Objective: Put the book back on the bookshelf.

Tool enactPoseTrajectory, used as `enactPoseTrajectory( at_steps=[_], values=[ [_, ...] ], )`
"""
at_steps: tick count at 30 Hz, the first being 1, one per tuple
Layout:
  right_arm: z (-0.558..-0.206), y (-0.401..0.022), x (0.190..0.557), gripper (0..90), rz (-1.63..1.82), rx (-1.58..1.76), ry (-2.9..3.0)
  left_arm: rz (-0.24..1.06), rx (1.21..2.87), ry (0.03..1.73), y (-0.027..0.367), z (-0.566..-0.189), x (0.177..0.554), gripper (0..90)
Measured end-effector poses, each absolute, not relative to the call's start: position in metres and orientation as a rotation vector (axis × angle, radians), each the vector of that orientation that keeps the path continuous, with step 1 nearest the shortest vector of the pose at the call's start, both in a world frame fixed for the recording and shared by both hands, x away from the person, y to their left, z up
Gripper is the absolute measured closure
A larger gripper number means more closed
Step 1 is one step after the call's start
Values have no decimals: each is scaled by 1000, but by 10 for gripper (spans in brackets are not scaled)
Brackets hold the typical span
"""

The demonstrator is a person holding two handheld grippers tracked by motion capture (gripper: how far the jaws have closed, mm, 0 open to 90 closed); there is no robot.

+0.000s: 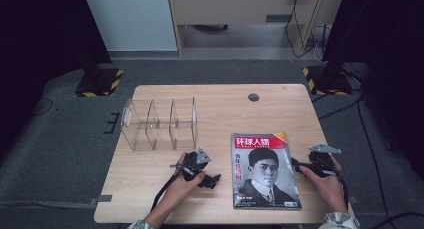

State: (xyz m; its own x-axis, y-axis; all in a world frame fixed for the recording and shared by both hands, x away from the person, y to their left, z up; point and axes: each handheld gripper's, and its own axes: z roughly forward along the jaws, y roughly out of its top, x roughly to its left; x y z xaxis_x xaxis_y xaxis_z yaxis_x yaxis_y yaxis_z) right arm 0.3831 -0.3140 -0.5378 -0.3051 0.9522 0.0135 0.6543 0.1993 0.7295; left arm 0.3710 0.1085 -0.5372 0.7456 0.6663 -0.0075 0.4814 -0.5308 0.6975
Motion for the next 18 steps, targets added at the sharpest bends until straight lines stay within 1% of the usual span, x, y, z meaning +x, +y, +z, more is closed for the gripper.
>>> enactPoseTrajectory(
  at_steps=[18],
  values=[
    [-538, -317, 386, 137, 901, 1472, 2060, 338, 2237, 856, 109, -537, 370, 0]
  ],
)
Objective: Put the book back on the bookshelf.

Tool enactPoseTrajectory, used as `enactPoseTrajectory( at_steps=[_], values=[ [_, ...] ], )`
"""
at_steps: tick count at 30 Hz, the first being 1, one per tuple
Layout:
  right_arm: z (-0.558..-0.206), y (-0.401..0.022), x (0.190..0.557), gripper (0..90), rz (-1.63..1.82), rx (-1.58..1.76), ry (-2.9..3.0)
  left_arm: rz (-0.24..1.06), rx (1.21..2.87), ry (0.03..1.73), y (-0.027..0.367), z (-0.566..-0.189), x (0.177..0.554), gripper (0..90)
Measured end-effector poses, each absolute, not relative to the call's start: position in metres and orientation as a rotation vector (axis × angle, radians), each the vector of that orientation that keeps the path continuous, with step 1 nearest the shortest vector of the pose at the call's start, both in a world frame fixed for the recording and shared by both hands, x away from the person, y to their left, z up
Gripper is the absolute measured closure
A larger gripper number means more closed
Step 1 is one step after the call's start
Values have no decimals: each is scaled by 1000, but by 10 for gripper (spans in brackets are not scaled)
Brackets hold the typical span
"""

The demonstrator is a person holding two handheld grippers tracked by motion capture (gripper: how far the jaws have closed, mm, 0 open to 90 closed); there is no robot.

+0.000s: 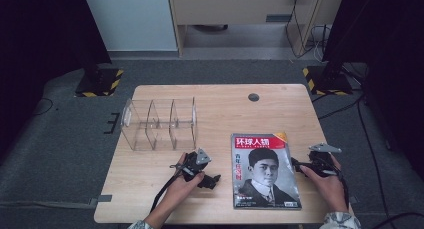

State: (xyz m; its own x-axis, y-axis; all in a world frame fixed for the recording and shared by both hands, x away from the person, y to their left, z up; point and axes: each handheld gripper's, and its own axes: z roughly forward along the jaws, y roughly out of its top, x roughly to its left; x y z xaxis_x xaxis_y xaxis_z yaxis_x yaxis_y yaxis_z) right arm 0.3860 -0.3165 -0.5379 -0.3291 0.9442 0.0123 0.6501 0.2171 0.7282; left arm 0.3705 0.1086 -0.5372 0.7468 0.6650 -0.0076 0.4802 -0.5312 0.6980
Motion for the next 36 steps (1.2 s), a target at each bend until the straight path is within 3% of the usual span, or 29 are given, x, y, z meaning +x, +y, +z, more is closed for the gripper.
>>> enactPoseTrajectory(
  at_steps=[25, 36],
  values=[
    [-515, -304, 391, 103, 1053, 1425, 2032, 346, 2233, 873, 112, -537, 366, 0],
    [-528, -291, 424, 118, 1037, 1424, 2107, 348, 2233, 871, 111, -537, 366, 0]
  ],
)
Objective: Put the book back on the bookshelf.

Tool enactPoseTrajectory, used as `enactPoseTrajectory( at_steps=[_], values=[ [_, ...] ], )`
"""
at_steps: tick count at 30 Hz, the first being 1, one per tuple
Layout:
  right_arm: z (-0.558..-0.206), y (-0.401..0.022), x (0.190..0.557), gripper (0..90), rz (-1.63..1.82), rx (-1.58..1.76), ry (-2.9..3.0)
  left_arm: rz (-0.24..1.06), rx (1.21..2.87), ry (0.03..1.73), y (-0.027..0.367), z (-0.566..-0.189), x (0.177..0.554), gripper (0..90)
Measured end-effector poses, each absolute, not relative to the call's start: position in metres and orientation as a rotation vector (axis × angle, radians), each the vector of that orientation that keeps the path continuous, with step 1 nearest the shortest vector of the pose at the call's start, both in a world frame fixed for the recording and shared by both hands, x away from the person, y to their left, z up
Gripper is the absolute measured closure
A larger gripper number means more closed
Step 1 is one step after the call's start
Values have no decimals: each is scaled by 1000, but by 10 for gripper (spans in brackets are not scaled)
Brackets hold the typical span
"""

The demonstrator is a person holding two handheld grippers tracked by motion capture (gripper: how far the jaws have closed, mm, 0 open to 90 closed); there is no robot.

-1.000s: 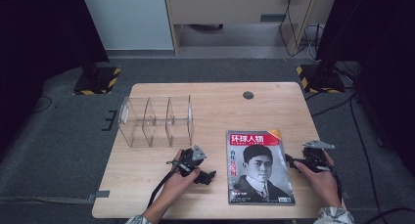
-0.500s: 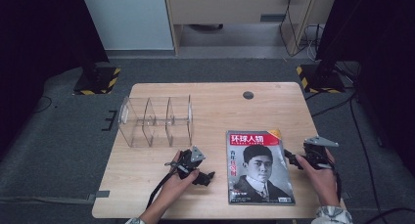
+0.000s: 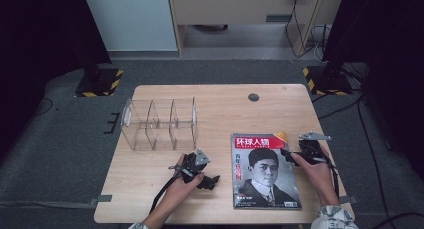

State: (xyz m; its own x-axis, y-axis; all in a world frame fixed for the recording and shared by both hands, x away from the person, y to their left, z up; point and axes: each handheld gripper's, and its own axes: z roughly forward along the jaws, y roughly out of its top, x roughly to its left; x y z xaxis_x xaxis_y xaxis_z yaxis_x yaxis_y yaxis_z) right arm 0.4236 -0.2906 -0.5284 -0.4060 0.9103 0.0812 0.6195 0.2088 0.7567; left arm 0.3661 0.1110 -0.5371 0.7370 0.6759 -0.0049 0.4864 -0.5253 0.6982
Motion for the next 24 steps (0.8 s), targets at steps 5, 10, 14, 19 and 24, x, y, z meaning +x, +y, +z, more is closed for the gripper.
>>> enactPoseTrajectory(
  at_steps=[5, 10, 14, 19, 24],
  values=[
    [-526, -281, 434, 122, 1065, 1396, 2123, 345, 2238, 859, 111, -537, 363, 0],
    [-533, -272, 444, 127, 1005, 1387, 2188, 342, 2238, 857, 111, -537, 363, 0],
    [-537, -273, 442, 127, 1005, 1385, 2188, 341, 2238, 857, 111, -537, 363, 0],
    [-537, -271, 440, 149, 1021, 1371, 2195, 342, 2238, 857, 111, -537, 363, 0],
    [-537, -267, 438, 196, 1057, 1369, 2199, 341, 2238, 857, 111, -537, 363, 0]
  ],
)
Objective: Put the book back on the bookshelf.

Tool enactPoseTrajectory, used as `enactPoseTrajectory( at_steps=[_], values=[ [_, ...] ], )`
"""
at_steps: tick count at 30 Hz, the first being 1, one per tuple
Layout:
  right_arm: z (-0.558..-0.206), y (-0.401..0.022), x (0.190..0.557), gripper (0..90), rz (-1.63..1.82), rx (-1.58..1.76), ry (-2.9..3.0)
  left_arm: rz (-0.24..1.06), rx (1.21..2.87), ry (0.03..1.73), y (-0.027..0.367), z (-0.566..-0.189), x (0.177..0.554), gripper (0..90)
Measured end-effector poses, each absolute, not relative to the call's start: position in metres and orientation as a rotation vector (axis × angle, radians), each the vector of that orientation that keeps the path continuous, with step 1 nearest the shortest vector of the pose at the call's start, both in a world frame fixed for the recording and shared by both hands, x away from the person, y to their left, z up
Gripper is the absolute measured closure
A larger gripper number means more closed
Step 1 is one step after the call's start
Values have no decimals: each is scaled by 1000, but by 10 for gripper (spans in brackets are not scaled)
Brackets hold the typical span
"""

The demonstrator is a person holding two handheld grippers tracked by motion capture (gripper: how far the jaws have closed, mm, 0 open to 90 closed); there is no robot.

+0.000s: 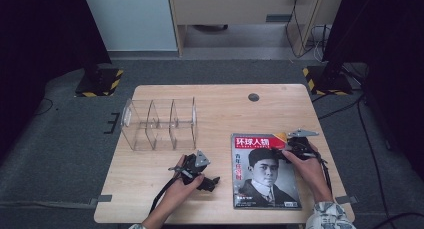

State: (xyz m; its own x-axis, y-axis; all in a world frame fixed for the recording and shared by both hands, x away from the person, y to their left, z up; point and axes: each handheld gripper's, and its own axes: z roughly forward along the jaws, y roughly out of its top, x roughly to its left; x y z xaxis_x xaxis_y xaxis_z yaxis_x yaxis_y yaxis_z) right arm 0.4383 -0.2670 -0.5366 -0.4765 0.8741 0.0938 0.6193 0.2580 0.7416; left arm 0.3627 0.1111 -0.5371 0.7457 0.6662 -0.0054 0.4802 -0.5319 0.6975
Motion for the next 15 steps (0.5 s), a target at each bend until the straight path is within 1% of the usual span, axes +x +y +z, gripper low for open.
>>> enactPoseTrajectory(
  at_steps=[3, 10, 15],
  values=[
    [-534, -270, 437, 245, 1075, 1392, 2175, 339, 2239, 855, 111, -537, 363, 0],
    [-521, -266, 426, 268, 1094, 1333, 2180, 336, 2241, 847, 109, -537, 364, 0],
    [-512, -262, 419, 313, 1151, 1288, 2165, 334, 2241, 847, 109, -537, 364, 0]
  ],
)
